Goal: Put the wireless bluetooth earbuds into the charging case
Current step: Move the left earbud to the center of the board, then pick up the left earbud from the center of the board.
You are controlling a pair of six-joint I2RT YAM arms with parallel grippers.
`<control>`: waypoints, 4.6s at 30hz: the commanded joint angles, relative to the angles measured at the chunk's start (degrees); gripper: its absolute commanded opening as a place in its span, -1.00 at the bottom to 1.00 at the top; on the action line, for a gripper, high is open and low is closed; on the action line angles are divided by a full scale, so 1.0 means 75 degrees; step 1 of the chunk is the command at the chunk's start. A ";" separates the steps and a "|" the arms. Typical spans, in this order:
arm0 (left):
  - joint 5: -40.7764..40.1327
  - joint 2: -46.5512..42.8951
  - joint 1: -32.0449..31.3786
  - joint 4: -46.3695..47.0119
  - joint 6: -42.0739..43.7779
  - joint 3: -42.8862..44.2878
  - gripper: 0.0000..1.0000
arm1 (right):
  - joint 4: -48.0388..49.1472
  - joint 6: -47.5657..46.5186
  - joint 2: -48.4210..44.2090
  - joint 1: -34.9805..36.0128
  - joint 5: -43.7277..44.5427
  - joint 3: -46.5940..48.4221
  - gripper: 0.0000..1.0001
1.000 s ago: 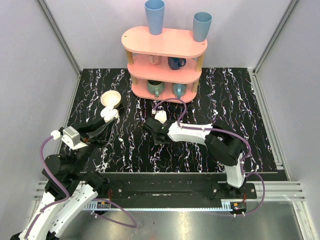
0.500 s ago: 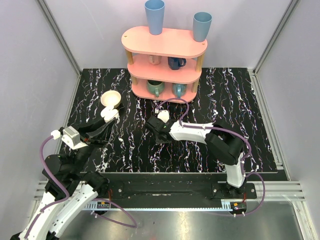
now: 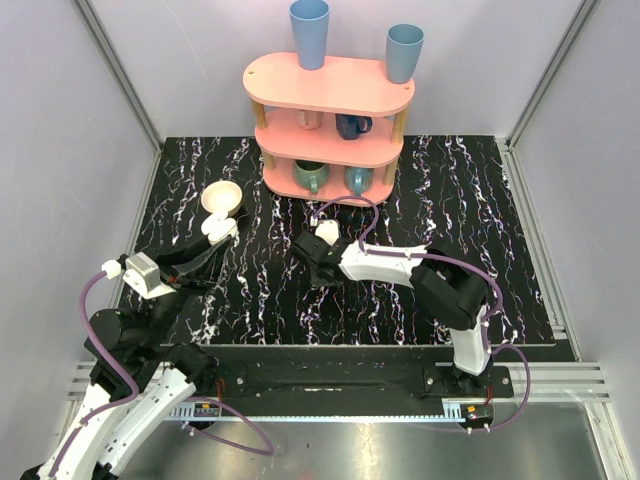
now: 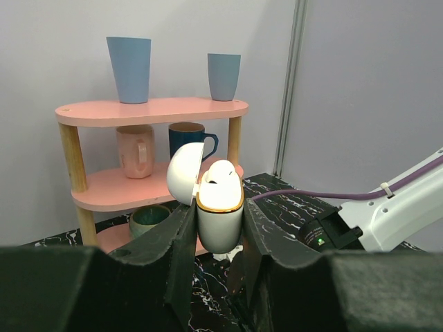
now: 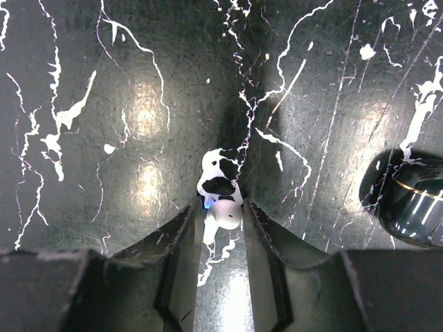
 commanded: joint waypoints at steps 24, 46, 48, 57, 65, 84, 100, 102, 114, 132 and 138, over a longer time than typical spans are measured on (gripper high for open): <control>0.0073 0.0097 -0.0029 0.0432 -0.0081 -0.0002 -1.00 | 0.0716 -0.2105 -0.0012 -0.0052 -0.0773 -0.0141 -0.36; 0.0108 0.0168 -0.0017 0.0456 -0.0069 -0.0002 -1.00 | 0.0542 -0.1979 0.0011 -0.0064 -0.0822 0.0080 -0.10; 0.0108 0.0168 -0.0028 0.0456 -0.0057 -0.0002 -1.00 | 0.0331 -0.1487 0.0022 -0.0052 -0.0763 0.0116 -0.14; 0.0073 0.0133 -0.0017 0.0444 -0.0092 -0.0025 -1.00 | 0.0025 -0.0619 0.0362 -0.0052 -0.0750 0.0268 -0.15; 0.0073 0.0144 -0.0029 0.0397 -0.0057 0.0022 -1.00 | -0.0068 -0.0396 0.0585 -0.0076 -0.0703 0.0362 -0.19; 0.0096 0.0203 -0.0017 0.0432 -0.0104 -0.0002 -1.00 | -0.0139 -0.1146 0.0550 -0.0111 -0.0704 0.0362 -0.28; 0.0120 0.0261 -0.0017 0.0432 -0.0151 0.0022 -1.00 | -0.0174 -0.1193 0.0644 -0.0111 -0.0727 0.0409 -0.35; 0.0132 0.0273 -0.0017 0.0432 -0.0139 0.0022 -1.00 | -0.0186 -0.1111 0.0585 -0.0111 -0.0692 0.0397 -0.37; 0.0143 0.0308 -0.0017 0.0479 -0.0163 0.0022 -1.00 | -0.0209 -0.1017 0.0538 -0.0111 -0.0704 0.0374 -0.21; 0.0073 0.0250 -0.0017 0.0456 -0.0174 -0.0013 -1.00 | -0.0431 -0.0724 0.0480 -0.0111 -0.0516 0.0327 -0.28; 0.0097 0.0273 -0.0017 0.0467 -0.0198 -0.0025 -1.00 | -0.0596 -0.0654 0.0468 -0.0111 -0.0387 0.0386 -0.22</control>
